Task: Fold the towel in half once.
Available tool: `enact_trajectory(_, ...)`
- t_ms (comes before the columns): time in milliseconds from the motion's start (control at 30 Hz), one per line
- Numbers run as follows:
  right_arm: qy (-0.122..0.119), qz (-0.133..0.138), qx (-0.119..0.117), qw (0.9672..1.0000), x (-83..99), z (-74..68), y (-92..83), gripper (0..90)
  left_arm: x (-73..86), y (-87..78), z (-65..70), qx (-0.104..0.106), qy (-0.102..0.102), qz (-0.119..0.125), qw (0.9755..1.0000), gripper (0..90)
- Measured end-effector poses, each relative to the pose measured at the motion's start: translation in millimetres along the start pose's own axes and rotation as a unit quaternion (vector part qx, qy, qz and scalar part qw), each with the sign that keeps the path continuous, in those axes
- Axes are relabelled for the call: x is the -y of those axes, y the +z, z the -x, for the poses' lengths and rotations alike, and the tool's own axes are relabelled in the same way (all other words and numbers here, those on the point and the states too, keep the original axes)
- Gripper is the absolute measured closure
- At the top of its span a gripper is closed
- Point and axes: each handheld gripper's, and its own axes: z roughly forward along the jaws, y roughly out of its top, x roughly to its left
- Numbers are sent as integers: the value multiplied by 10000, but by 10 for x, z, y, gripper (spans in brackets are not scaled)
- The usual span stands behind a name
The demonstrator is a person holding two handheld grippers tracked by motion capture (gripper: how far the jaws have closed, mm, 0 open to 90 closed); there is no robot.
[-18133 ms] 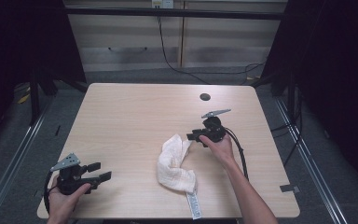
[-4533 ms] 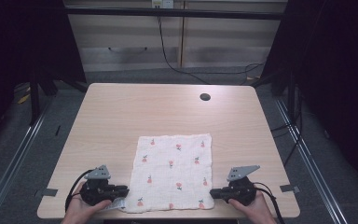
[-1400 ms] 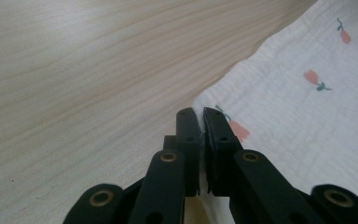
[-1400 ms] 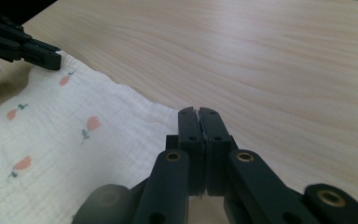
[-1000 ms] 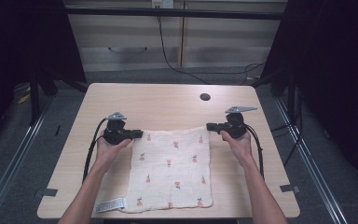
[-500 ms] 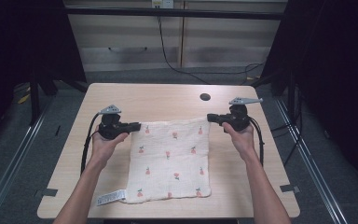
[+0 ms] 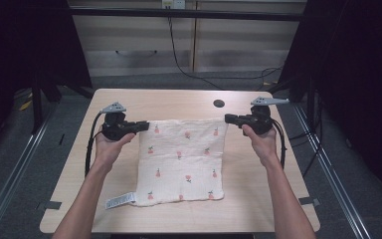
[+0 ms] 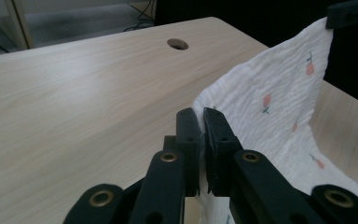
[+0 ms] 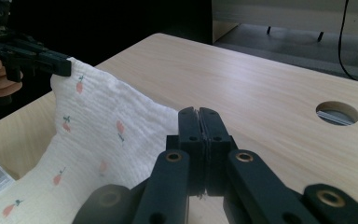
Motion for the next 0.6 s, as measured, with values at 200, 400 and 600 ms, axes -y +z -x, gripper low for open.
enact_trajectory(200, -164, 84, -58, 9998, -109, -60, -57, 887, -186, 4, 119, 88, 215, 31, 9997, 857)
enact_trajectory(400, -160, 223, -82, 9996, -147, -80, -126, 888, -206, -20, 159, 123, 407, 41, 9991, 856)
enact_trajectory(600, -144, 94, -109, 9998, 10, -71, -107, 888, 0, -1, 72, 13, 260, -85, 9996, 856)
